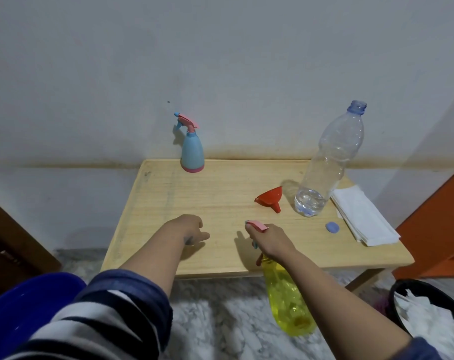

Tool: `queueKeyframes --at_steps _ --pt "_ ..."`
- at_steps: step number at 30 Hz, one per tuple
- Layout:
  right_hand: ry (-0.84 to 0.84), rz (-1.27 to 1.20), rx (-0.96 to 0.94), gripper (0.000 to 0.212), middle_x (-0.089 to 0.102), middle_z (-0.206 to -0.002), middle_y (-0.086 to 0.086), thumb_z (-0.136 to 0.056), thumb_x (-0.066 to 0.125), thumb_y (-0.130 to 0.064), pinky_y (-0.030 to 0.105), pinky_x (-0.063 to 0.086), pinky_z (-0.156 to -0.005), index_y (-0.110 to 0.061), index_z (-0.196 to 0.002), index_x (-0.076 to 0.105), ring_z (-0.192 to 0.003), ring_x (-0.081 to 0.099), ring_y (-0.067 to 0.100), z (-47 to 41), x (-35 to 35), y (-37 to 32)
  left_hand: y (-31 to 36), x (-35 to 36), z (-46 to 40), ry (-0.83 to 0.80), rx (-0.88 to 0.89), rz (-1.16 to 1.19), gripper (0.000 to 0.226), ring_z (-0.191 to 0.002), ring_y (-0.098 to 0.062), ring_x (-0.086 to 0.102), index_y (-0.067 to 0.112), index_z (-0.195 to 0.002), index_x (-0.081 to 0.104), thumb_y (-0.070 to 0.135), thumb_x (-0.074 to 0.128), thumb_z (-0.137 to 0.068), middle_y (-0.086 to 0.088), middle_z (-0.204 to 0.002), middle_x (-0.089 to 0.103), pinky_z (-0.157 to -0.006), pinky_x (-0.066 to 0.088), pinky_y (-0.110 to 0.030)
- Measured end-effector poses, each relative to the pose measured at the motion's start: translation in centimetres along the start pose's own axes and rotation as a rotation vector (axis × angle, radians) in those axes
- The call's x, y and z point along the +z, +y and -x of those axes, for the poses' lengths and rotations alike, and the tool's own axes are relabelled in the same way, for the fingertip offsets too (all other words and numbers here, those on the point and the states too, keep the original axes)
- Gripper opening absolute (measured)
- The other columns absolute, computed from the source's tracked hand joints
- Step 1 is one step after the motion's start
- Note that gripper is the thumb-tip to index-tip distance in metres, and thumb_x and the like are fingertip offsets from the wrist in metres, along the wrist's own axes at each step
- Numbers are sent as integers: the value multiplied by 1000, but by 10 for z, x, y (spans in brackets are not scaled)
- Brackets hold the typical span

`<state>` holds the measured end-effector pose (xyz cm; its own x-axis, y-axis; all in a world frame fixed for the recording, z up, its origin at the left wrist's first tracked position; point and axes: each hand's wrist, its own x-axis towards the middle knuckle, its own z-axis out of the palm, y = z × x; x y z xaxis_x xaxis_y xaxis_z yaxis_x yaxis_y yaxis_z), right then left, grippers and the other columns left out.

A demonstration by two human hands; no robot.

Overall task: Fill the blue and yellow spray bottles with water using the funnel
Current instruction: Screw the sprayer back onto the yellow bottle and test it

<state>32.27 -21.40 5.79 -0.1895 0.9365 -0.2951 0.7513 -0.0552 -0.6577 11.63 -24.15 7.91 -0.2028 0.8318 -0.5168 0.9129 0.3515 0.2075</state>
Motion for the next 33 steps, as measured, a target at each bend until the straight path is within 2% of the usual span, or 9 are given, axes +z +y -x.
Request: queueKeyframes --at_steps 2,7,13,16,20,23,26,28,33 --pt "-43 19 -25 39 68 -94 13 -93 43 -49 36 46 -80 -22 -68 57 -91 61 29 2 7 -7 -5 -1 1 6 -8 -2 56 -132 -25 43 16 -144 40 43 49 -96 -6 -148 41 -109 36 -35" --pt "-34 35 -43 49 71 -91 11 -89 43 -56 34 49 -76 -15 -85 68 -86 65 27 -4 23 -17 -18 -4 4 18 -31 24 56 -131 -24 44 16 -143 41 43 51 -95 -5 -147 43 -109 37 -36" --pt "137 99 -45 56 59 -80 7 -95 31 -54 32 40 -68 -10 -86 65 -78 54 27 -23 4 -45 -29 -13 4 29 -16 57 56 -131 -24 44 15 -144 40 43 50 -96 -6 -147 42 -108 37 -35" --pt "180 73 48 60 65 -77 8 -93 34 -53 31 42 -65 -2 -88 66 -72 58 27 -33 -7 -53 -32 -17 3 35 7 68 57 -130 -23 45 16 -144 40 44 50 -96 -5 -146 44 -108 37 -35" --pt "184 -55 102 68 72 -82 10 -79 33 -65 38 56 -71 -7 -87 68 -72 69 29 -41 -6 -57 -36 -20 0 31 29 65 56 -128 -22 47 17 -144 40 44 50 -95 -4 -144 46 -107 39 -35" --pt "170 -112 61 78 69 -81 11 -68 26 -74 47 58 -76 -8 -81 65 -74 69 34 -41 -8 -65 -40 -25 -5 20 57 92 59 -126 -22 49 19 -142 43 51 50 -93 -3 -143 48 -107 39 -36" --pt "185 -218 4 56 58 -72 11 -86 36 -58 50 54 -78 -8 -69 55 -81 68 38 -32 -12 -86 -38 -30 -10 -20 146 254 71 -116 -20 56 22 -138 45 64 58 -82 -1 -135 54 -103 44 -37" --pt "213 -326 -35 50 57 -71 8 -89 41 -53 51 53 -81 -11 -68 55 -83 68 38 -35 -13 -97 -31 -33 -9 -69 223 400 80 -112 -18 58 24 -138 44 65 67 -74 0 -131 56 -99 48 -34" --pt "237 -662 -114 59 60 -97 10 -91 45 -59 39 51 -71 -5 -103 63 -67 73 32 -43 -22 -124 -10 -40 -10 -168 376 513 96 -126 -17 49 24 -145 37 45 85 -65 0 -141 49 -107 41 -33"
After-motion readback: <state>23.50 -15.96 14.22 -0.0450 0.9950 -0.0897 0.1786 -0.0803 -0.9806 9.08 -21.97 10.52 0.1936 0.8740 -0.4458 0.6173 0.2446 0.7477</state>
